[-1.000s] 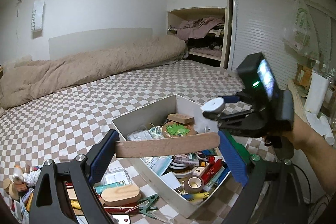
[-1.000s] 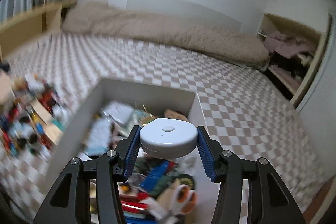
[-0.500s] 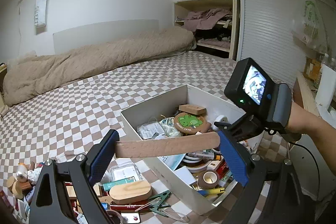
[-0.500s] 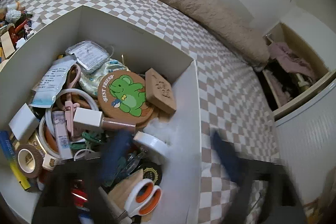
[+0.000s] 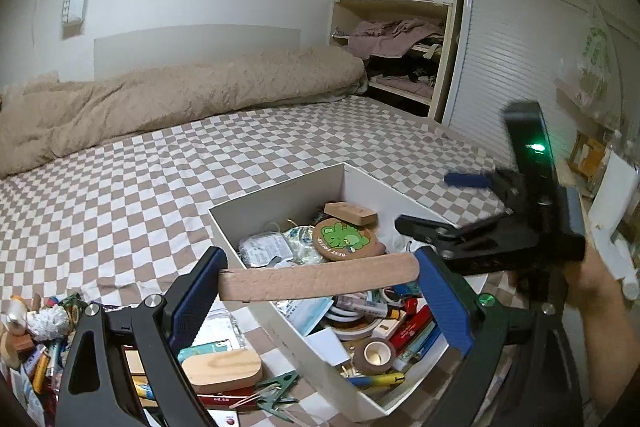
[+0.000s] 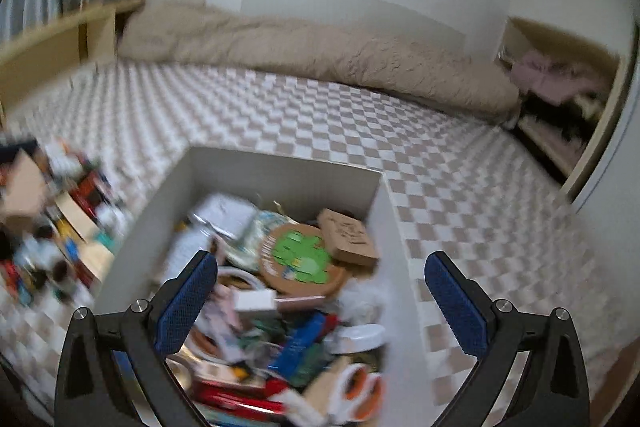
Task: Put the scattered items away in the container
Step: 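Open the right tool dropping the tape measure while the left tool lowers the block, then open the left tool releasing the wooden block into the SHOES box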
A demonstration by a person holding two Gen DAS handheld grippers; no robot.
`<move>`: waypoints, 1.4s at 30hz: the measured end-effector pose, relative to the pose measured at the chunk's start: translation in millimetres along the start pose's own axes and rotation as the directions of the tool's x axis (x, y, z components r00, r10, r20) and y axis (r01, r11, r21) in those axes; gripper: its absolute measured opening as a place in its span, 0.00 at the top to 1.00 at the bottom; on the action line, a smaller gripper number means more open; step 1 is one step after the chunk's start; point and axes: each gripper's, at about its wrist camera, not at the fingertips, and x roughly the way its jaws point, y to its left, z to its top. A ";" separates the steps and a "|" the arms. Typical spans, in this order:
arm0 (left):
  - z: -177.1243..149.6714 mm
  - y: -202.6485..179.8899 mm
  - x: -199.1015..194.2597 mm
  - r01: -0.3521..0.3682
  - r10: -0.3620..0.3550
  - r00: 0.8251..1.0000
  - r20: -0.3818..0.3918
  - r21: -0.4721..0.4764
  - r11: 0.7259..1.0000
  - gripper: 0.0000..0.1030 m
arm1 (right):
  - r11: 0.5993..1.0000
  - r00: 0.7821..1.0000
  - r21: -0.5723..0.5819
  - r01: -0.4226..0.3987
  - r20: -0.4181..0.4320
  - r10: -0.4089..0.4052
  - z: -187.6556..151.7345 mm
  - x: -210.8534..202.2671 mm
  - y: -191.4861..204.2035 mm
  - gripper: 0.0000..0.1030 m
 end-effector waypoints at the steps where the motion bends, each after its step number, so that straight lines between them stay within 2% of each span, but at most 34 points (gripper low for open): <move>1: 2.2 1.2 1.8 0.003 -0.003 1.000 -0.005 -0.008 1.000 0.08 | 0.998 0.999 0.050 -0.049 0.011 0.049 -3.7 -2.7 -3.5 0.00; 3: 6.7 3.1 6.8 0.014 -0.014 1.000 -0.019 -0.028 1.000 0.08 | 0.990 0.995 0.104 -0.095 0.019 0.094 -11.9 -6.0 -5.0 0.00; 7: 16.5 4.5 24.5 0.043 -0.049 0.996 -0.071 -0.079 0.996 0.08 | 0.990 0.999 0.131 -0.055 0.005 0.054 -36.4 -10.0 -0.9 0.00; 11: 23.3 1.1 48.6 0.049 -0.068 0.987 -0.144 -0.126 0.991 0.08 | 0.980 0.994 0.170 -0.107 0.018 0.105 -61.0 -12.1 4.5 0.00; 17: 29.8 -21.1 91.9 0.074 -0.103 0.961 -0.257 -0.120 0.990 0.08 | 0.975 0.990 0.173 -0.136 0.044 0.131 -86.5 -18.3 6.6 0.00; 22: 30.7 -28.8 127.3 0.090 -0.169 0.926 -0.338 -0.237 0.967 0.08 | 0.966 0.988 0.208 -0.154 0.062 0.144 -94.3 -21.3 -1.4 0.00; 26: 27.6 -35.1 151.9 0.102 -0.238 0.894 -0.379 -0.345 0.933 0.08 | 0.963 0.984 0.207 -0.174 0.083 0.160 -97.4 -19.9 -2.6 0.00; 29: 24.2 -38.4 171.0 0.116 -0.309 0.864 -0.398 -0.439 0.891 0.08 | 0.974 0.985 0.156 -0.162 0.093 0.149 -100.8 -19.1 3.6 0.00; 34: 20.1 -49.7 197.1 0.136 -0.395 0.822 -0.410 -0.532 0.835 0.08 | 0.984 0.985 0.101 -0.150 0.106 0.139 -104.9 -17.2 7.7 0.00; 37: 19.1 -50.6 211.4 0.128 -0.408 0.817 -0.407 -0.563 0.817 0.08 | 0.979 0.980 0.112 -0.172 0.123 0.158 -106.3 -18.3 4.1 0.00; 40: 15.5 -44.1 225.5 0.123 -0.442 0.807 -0.391 -0.622 0.774 0.07 | 0.971 0.973 0.132 -0.201 0.143 0.182 -107.0 -20.5 0.0 0.00; 41: 13.9 -41.4 227.9 0.118 -0.448 0.807 -0.385 -0.639 0.760 0.00 | 0.970 0.972 0.133 -0.204 0.146 0.184 -107.1 -20.8 -0.2 0.00; 42: 12.7 -38.9 228.0 0.117 -0.454 0.807 -0.377 -0.651 0.750 0.00 | 0.970 0.971 0.132 -0.205 0.149 0.185 -107.3 -20.6 -0.2 0.00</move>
